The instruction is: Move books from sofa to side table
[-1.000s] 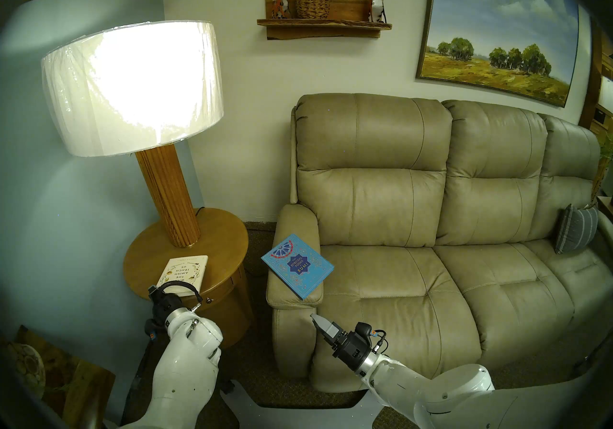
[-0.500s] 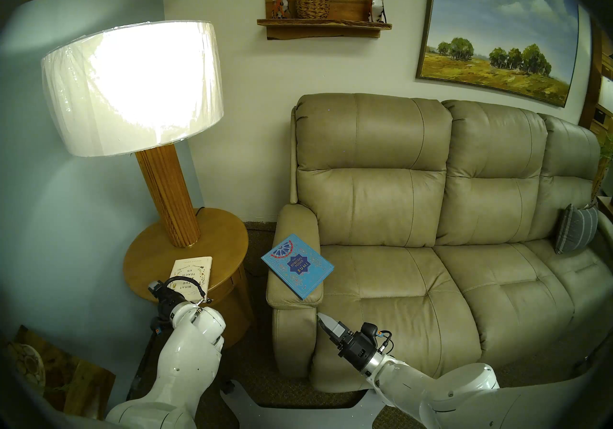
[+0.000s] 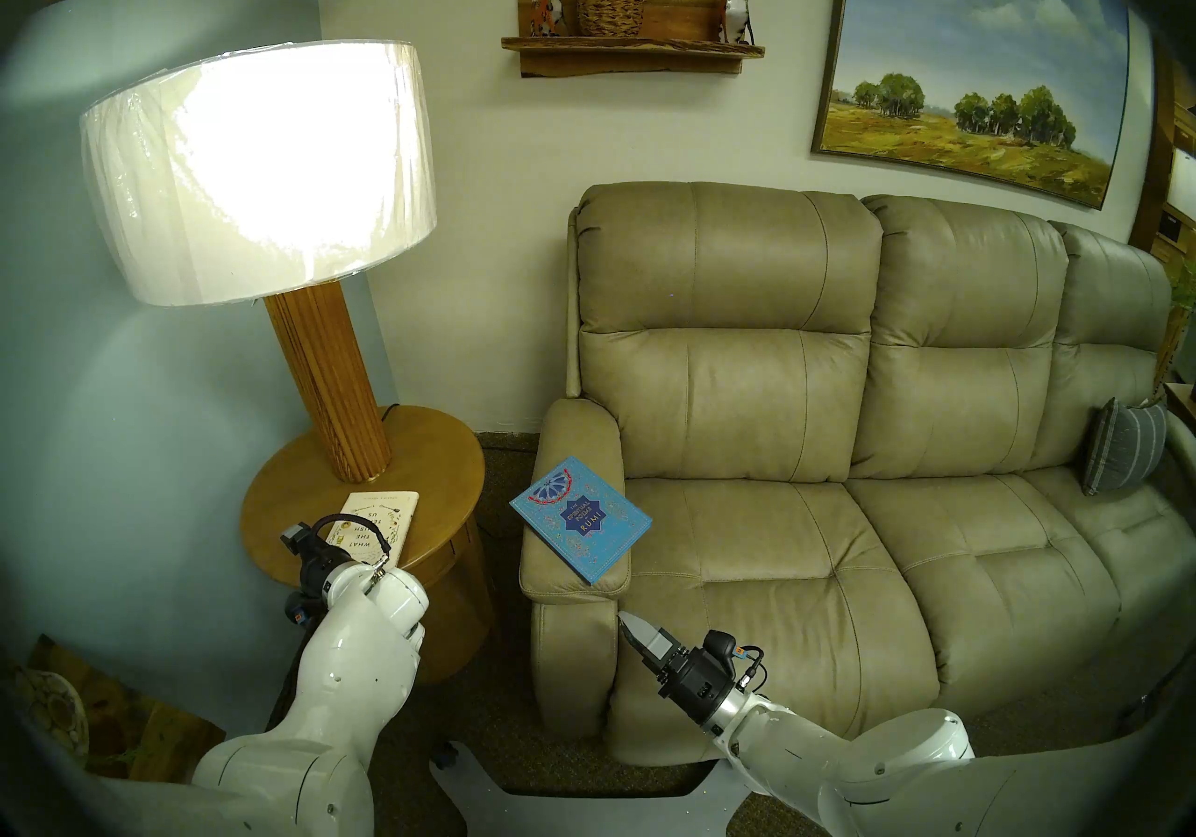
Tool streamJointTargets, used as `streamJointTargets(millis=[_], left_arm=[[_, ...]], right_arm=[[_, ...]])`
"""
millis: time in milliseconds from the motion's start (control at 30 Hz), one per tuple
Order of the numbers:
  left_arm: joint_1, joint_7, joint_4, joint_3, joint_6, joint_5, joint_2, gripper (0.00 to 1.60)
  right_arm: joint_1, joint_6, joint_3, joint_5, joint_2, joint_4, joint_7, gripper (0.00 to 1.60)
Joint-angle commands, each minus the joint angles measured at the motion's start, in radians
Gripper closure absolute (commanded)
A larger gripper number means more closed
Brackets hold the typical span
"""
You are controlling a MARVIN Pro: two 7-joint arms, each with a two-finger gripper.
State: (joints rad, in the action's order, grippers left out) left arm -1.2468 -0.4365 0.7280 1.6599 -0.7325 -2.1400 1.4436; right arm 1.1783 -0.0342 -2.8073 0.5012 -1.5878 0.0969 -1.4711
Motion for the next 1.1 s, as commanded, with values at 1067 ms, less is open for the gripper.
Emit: streamJointTargets(millis=[1067], left_arm=[[0.183,-0.304,-0.497,-0.202,-0.227,0.325,-0.049,0.00]], right_arm=[[0.011,-0.024,-0.002,-0.022,0.021,0.003,-0.012,0.00]])
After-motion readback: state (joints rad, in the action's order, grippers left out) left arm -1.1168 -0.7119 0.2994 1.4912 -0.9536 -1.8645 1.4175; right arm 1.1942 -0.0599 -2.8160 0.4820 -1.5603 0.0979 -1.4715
